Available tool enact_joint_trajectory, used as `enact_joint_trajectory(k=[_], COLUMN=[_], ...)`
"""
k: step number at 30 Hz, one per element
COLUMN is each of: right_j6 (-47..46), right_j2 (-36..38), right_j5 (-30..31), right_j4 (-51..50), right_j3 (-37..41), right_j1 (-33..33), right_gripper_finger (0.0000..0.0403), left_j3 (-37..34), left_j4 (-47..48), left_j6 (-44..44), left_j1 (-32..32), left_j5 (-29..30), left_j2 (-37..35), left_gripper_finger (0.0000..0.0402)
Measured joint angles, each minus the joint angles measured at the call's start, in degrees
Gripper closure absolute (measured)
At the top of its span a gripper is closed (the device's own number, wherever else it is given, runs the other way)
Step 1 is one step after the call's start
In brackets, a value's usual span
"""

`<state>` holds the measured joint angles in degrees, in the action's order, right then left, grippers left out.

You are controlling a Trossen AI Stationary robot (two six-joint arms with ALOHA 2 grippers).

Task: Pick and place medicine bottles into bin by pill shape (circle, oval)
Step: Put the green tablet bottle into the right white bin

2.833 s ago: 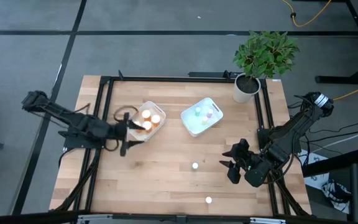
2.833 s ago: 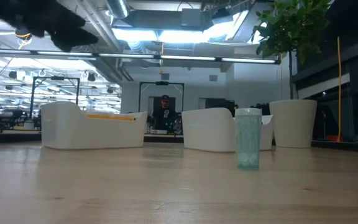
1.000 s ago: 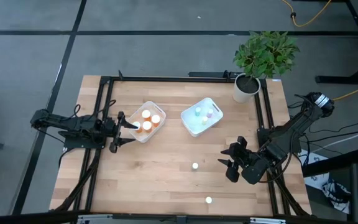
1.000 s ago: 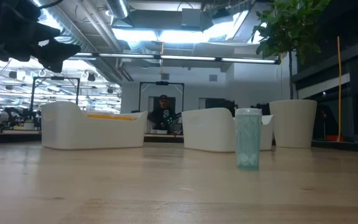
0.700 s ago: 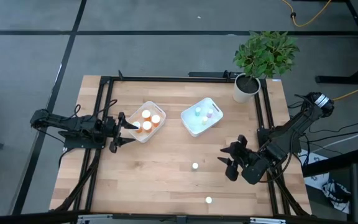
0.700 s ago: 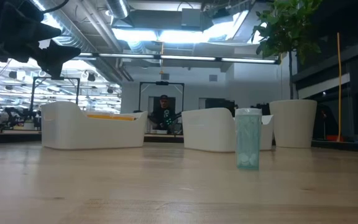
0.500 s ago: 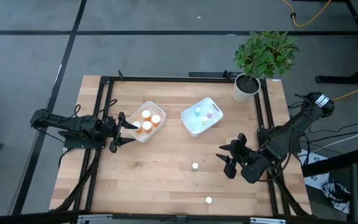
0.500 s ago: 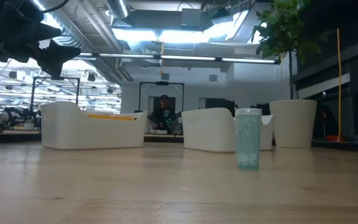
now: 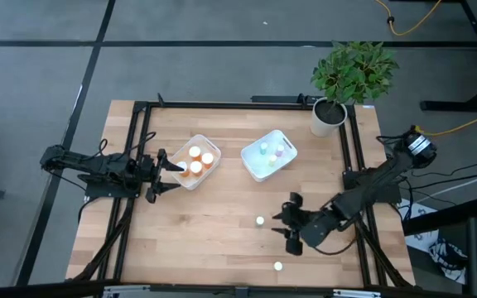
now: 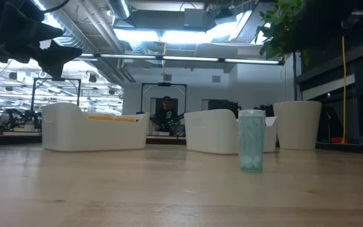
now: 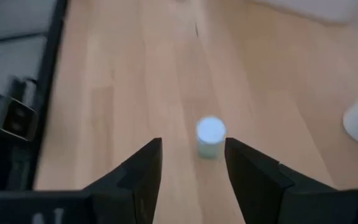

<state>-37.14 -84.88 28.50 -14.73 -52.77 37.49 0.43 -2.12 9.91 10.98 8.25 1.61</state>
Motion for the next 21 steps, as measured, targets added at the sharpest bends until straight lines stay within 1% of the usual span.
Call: enact_joint_trajectory(k=[5,10,14,21], right_j6=[0.0,0.1,0.2,1.9], right_j2=[-3.3,-6.2,-8.0,-12.2], right_j5=[-4.2,-10.7,-16.5,-18.7], right_j4=[-0.3,0.0,-0.3,1.3], right_j3=[0.0,0.0,0.0,0.0], right_j1=[-4.2,-8.4,-9.7,-10.9], right_gripper_finger=[0.0226,0.0226,0.0226,0.0226], left_j3=[0.0,0.0,0.0,0.0], left_j4=[-0.1,0.0,0.0,0.0], left_j6=[-1.0,-1.7,-1.7,-1.4], left_j1=[0.0,0.0,0.0,0.0], left_j5=[0.0,0.0,0.0,0.0], left_j2=[0.0,0.0,0.0,0.0], left_gripper_finger=[0.0138,0.0138,0.0138,0.0138])
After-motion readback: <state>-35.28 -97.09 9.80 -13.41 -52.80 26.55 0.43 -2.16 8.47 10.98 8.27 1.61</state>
